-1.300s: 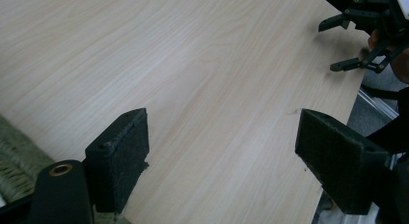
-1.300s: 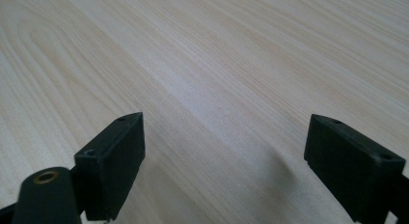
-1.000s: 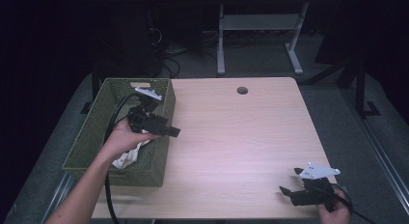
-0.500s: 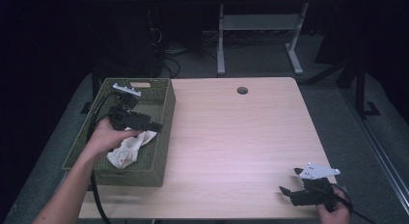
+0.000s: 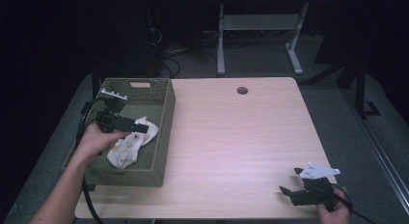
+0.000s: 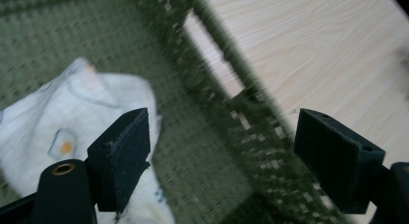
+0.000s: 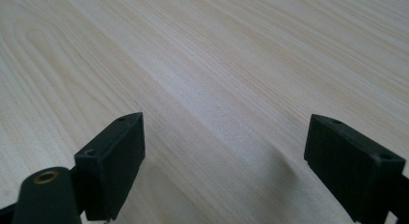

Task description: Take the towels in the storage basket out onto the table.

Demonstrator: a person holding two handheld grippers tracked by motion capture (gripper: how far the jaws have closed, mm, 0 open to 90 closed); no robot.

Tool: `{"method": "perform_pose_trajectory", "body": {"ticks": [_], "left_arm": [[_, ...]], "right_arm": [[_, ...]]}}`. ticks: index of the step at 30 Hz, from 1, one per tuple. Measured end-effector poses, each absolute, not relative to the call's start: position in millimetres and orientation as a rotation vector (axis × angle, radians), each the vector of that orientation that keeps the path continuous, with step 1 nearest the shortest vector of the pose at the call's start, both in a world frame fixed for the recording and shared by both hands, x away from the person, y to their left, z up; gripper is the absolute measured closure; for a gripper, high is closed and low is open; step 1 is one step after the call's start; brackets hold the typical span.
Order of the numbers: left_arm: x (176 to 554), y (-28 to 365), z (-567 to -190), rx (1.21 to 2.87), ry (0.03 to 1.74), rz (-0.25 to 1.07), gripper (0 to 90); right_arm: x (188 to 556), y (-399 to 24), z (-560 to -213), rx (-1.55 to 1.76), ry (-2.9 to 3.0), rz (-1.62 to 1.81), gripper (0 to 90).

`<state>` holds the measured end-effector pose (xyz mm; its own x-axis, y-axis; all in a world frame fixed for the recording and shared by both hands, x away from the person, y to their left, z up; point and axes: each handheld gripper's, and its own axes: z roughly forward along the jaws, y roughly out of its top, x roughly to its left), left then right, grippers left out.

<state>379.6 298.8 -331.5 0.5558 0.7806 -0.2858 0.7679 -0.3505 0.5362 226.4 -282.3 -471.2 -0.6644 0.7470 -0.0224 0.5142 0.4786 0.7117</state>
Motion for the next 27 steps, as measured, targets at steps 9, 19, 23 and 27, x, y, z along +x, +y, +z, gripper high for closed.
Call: {"method": "perform_pose_trajectory", "body": {"ticks": [9,19,23,27], "left_arm": [[383.4,321.0,-354.1,2.182,1.382,0.061,19.9],[385.4,331.7,-381.4,2.302,1.507,0.071,29.4],[386.7,332.5,-385.6,2.338,1.529,0.081,32.9],[389.8,334.1,-392.9,2.381,1.559,0.081,34.8]], "right_arm": [[226.1,-282.8,-471.1,1.067,2.396,0.994,14.0],[226.2,-282.5,-471.3,1.067,2.396,0.993,14.0],[226.2,-282.0,-471.3,1.064,2.396,0.989,14.0],[225.7,-282.8,-471.3,1.072,2.393,0.996,14.0]]}}
